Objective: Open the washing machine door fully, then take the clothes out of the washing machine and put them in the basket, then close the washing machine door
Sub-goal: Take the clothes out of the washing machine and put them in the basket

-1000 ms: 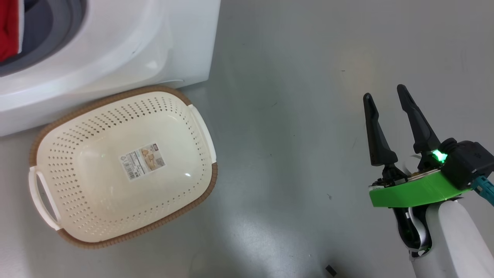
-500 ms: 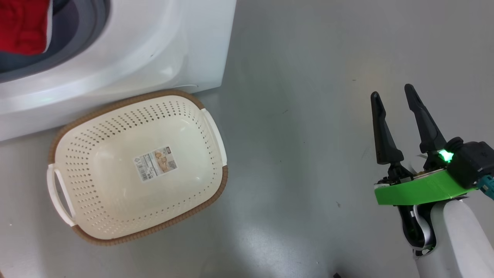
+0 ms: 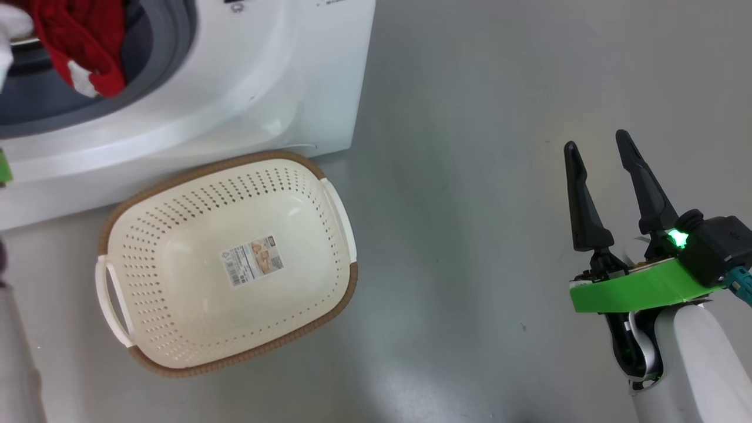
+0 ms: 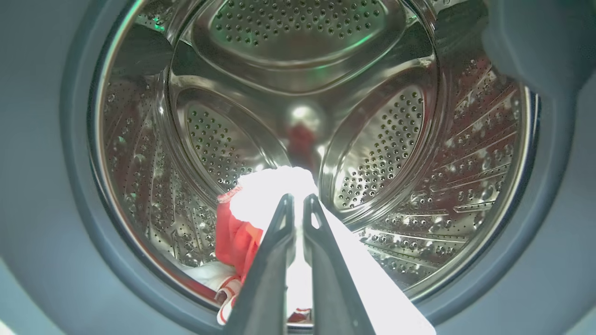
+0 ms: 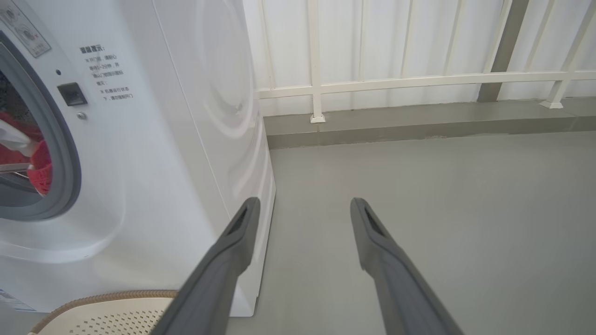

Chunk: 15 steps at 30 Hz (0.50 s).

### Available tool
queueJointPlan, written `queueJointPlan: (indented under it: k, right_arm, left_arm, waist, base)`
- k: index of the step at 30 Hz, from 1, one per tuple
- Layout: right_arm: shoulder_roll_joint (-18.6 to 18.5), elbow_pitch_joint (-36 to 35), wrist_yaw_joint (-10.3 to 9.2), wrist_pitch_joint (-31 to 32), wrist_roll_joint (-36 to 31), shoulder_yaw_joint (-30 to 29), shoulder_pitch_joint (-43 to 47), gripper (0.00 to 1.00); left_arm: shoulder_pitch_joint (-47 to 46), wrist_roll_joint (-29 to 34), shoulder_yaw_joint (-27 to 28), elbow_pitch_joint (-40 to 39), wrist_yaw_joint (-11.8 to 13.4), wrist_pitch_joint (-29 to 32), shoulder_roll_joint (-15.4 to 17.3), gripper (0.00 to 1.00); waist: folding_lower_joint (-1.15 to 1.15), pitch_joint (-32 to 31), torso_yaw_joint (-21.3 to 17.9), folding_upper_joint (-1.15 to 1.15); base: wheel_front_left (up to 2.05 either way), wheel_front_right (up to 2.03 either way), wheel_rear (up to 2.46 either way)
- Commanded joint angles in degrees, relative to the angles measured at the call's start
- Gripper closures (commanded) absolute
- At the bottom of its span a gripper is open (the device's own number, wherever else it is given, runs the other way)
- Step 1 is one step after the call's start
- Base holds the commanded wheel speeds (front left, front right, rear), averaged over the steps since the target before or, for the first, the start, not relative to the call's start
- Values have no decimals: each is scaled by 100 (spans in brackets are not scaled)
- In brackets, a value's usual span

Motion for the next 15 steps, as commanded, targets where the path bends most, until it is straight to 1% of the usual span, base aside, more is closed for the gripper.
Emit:
queueJointPlan:
  k: [1, 7, 15]
  right_arm:
    - [-39, -102, 36, -35, -76, 80, 33, 0]
    - [-39, -58, 36, -35, -125, 30, 99, 0]
    - [-39, -28, 36, -35, -196, -40, 249, 0]
  left_arm:
    - [281, 58, 153, -323, -55, -44, 170, 100]
    - [748, 104, 162, -979, -76, -44, -79, 100]
    - [1421, 175, 26, -1977, -80, -44, -293, 100]
  waist:
    - [0, -154, 53, 0]
    - [0, -470, 139, 0]
    - [0, -932, 251, 0]
  base:
    - [0, 0, 0]
    - [0, 0, 0]
    - [0, 0, 0]
